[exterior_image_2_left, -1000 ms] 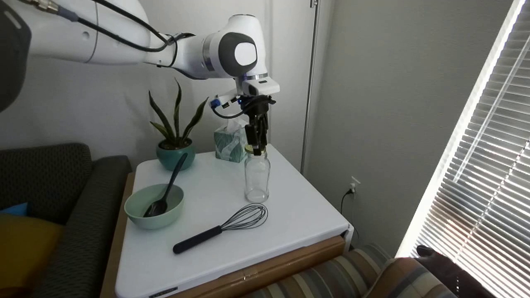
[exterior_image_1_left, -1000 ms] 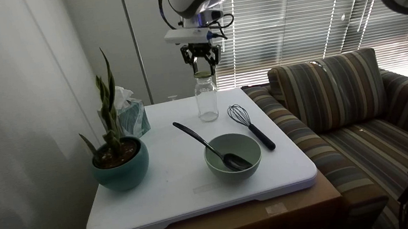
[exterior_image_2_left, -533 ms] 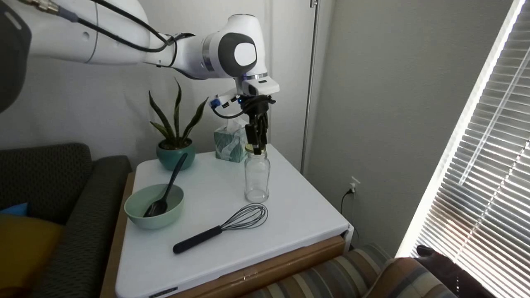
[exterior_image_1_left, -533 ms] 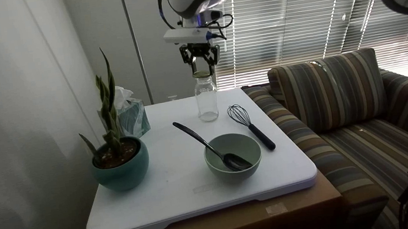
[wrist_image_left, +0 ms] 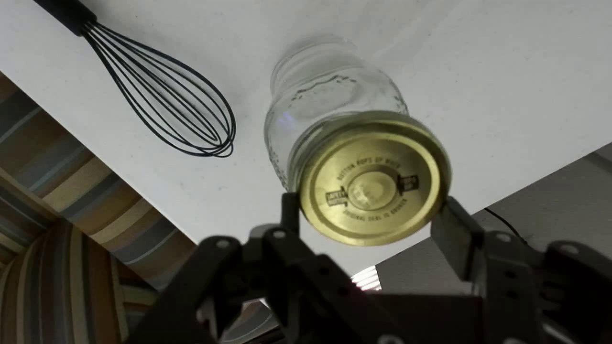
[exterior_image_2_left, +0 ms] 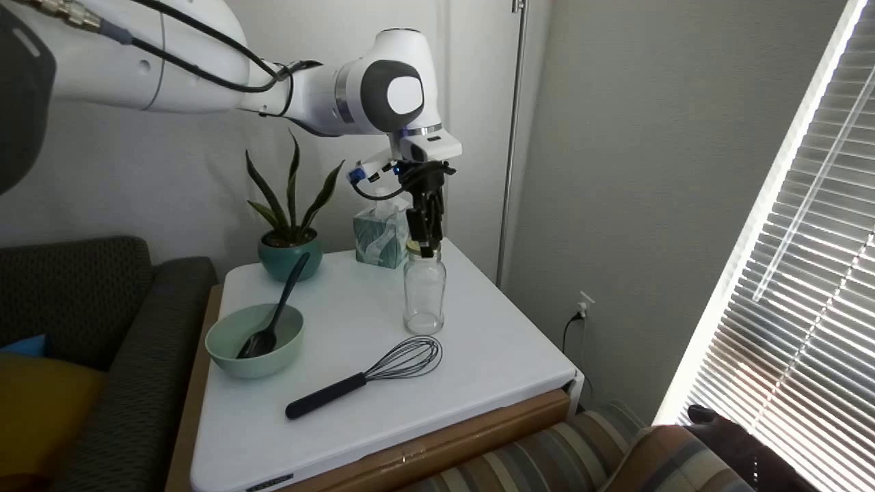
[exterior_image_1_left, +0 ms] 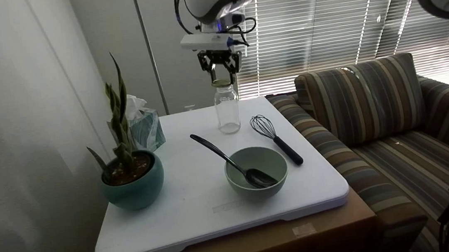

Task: Pick the lid on the table and place it on top of the bottle

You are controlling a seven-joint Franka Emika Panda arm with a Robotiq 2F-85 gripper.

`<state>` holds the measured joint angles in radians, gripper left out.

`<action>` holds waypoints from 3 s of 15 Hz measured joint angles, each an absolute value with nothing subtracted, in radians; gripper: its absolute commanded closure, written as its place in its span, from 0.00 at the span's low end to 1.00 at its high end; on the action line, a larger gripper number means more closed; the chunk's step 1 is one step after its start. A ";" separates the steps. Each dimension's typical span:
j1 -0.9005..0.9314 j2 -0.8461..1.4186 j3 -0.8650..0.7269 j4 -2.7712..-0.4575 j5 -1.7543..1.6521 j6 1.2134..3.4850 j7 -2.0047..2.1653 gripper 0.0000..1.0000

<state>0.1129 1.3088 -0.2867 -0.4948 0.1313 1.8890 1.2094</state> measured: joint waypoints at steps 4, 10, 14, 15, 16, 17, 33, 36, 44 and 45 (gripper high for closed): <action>0.113 1.316 -0.291 -0.490 0.125 1.895 1.209 0.55; 0.112 1.317 -0.296 -0.490 0.123 1.897 1.209 0.55; 0.110 1.317 -0.296 -0.490 0.123 1.895 1.209 0.55; 0.110 1.317 -0.296 -0.490 0.123 1.894 1.209 0.55; 0.110 1.317 -0.296 -0.490 0.123 1.893 1.209 0.55; 0.110 1.317 -0.296 -0.490 0.123 1.893 1.209 0.55; 0.110 1.321 -0.301 -0.489 0.100 1.843 1.209 0.55; 0.111 1.321 -0.301 -0.489 0.097 1.839 1.208 0.55; 0.129 1.323 -0.301 -0.489 0.063 1.839 1.208 0.55; 0.134 1.323 -0.303 -0.489 0.049 1.839 1.208 0.55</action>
<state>0.1338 1.3235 -0.3029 -0.4889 0.0490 1.8390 1.2076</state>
